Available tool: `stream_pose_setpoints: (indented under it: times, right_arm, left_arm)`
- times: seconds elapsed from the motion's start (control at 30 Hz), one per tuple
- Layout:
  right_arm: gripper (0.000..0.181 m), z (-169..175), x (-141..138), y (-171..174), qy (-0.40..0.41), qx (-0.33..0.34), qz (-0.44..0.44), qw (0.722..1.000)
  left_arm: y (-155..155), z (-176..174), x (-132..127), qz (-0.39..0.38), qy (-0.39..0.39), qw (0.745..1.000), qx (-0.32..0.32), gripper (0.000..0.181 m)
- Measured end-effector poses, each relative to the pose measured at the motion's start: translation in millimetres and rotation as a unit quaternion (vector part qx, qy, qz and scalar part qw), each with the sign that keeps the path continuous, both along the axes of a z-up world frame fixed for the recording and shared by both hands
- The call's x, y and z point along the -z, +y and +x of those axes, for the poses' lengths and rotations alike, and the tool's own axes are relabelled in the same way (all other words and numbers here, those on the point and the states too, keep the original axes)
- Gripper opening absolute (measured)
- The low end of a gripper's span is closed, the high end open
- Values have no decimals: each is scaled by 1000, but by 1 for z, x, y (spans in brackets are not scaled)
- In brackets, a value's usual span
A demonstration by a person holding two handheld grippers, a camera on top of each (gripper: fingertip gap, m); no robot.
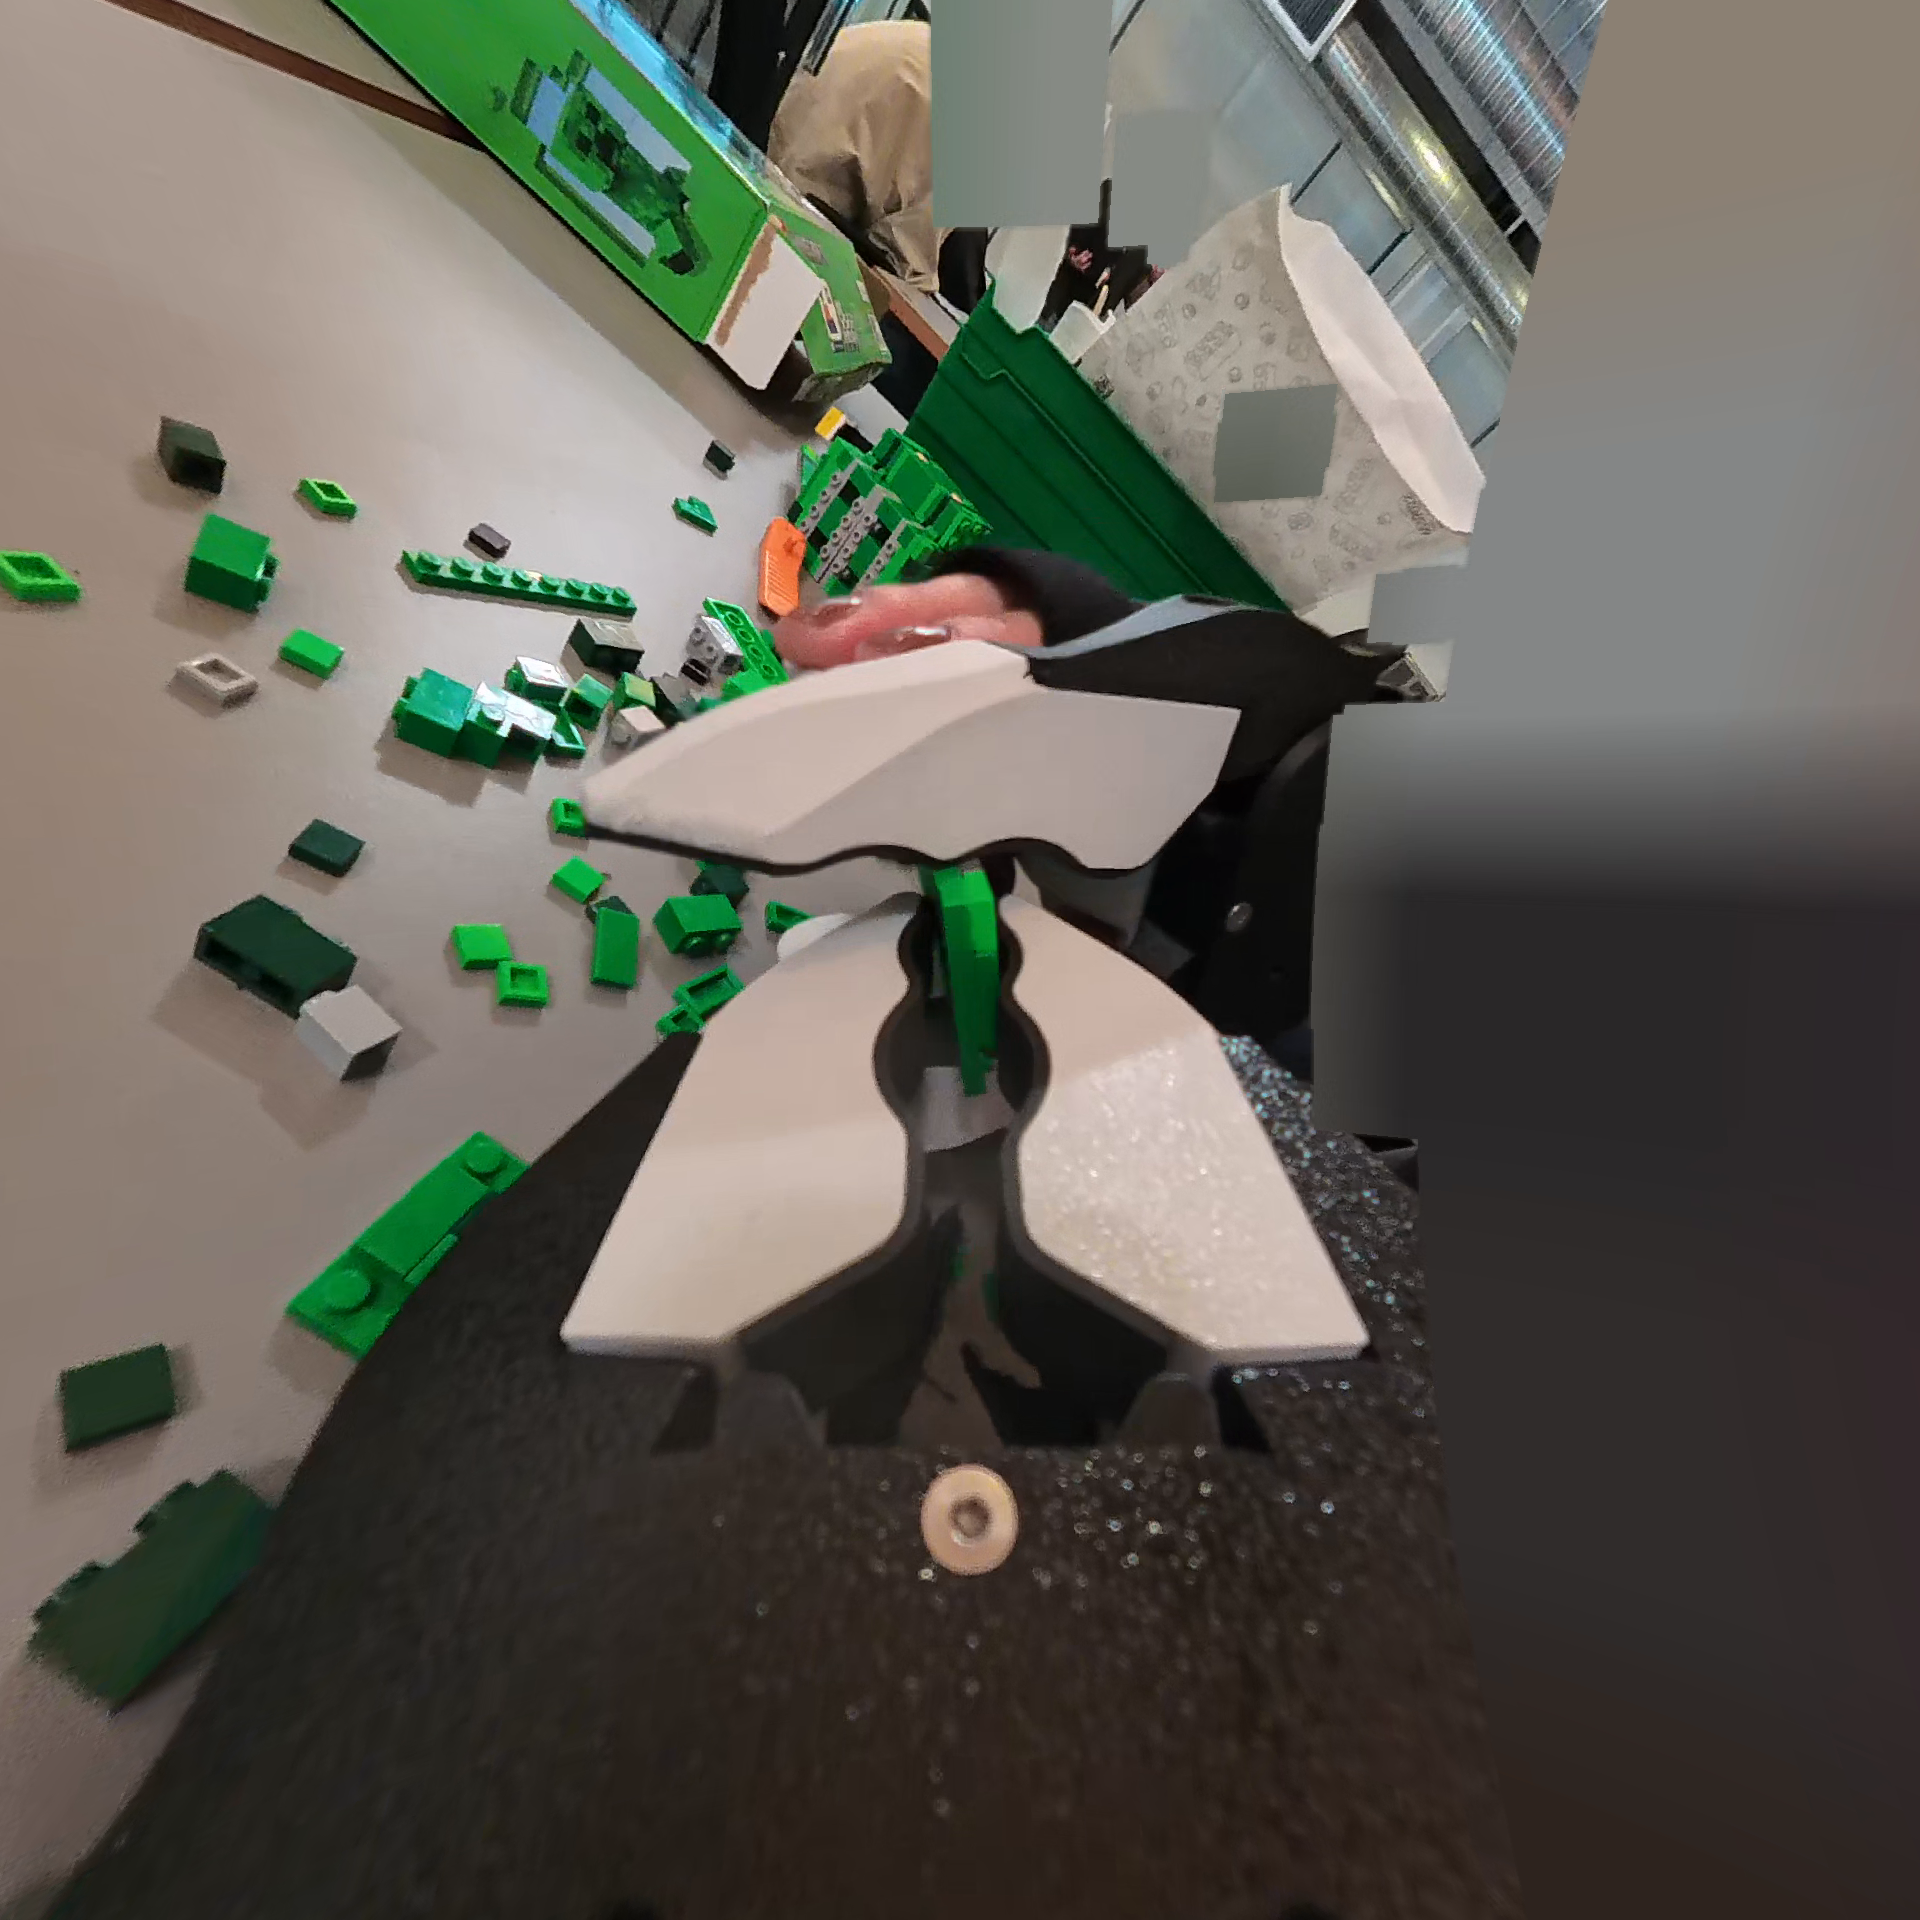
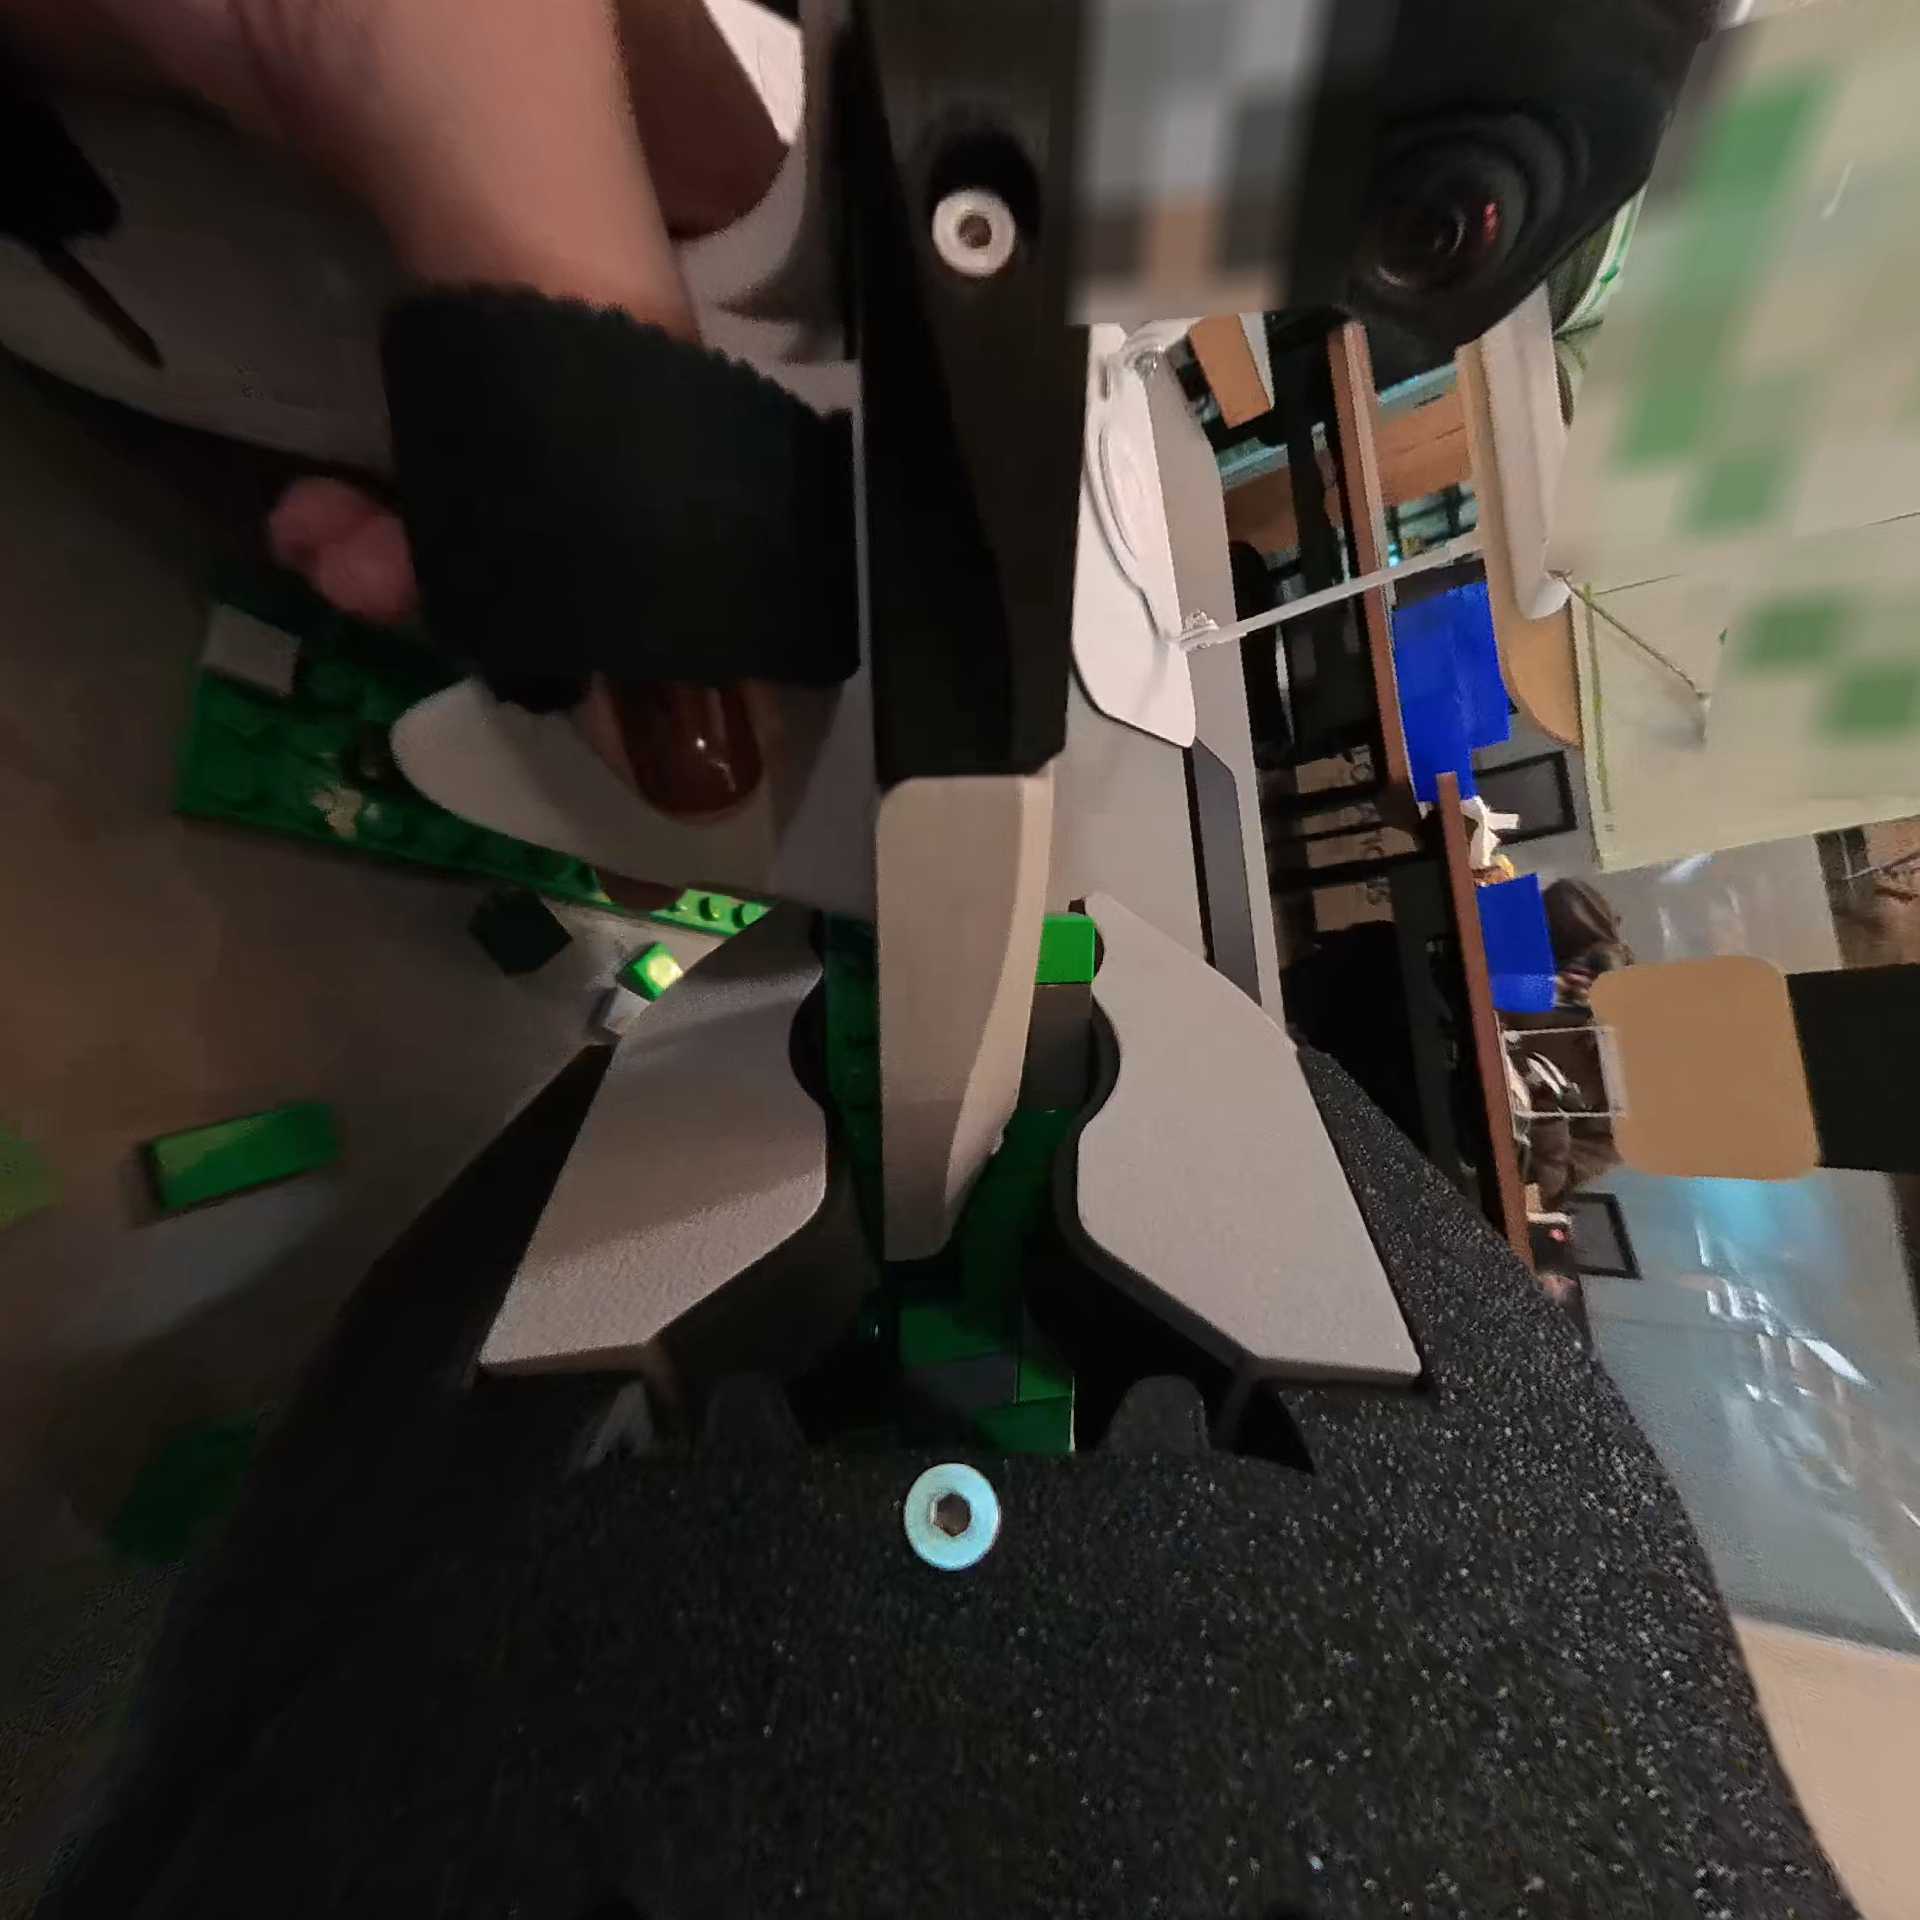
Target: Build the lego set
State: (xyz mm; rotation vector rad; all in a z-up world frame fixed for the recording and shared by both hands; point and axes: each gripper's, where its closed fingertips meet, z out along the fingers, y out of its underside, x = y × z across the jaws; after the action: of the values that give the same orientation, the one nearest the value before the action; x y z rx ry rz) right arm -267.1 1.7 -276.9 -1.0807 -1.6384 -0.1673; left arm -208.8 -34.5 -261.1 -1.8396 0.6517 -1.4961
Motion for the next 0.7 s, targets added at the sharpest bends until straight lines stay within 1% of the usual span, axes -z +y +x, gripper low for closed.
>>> stream_pose_setpoints:
  times: [0.17,0.27,0.37,0.47,0.63,0.7]
  right_arm:
    - [38,-2,-2,-3,25,-20,-7,999]
    - [38,-2,-2,-3,24,-19,-2,1000]
    - [39,1,1,1,10,-4,16,1000]
    - [41,1,3,1,3,-4,26,1000]
    - [42,1,6,-1,0,-7,9,1000]
    - [42,1,9,-1,2,-2,-16,1000]
  left_arm:
    - [-1,1,-2,2,-5,1000,4,11]
    - [-2,1,-2,-2,-8,1000,7,12]
    - [2,1,3,2,17,1000,-10,8]
    - [4,0,7,2,34,999,-23,6]
    - [5,0,10,-3,44,999,-29,6]
    - [5,0,11,-2,51,998,-29,6]
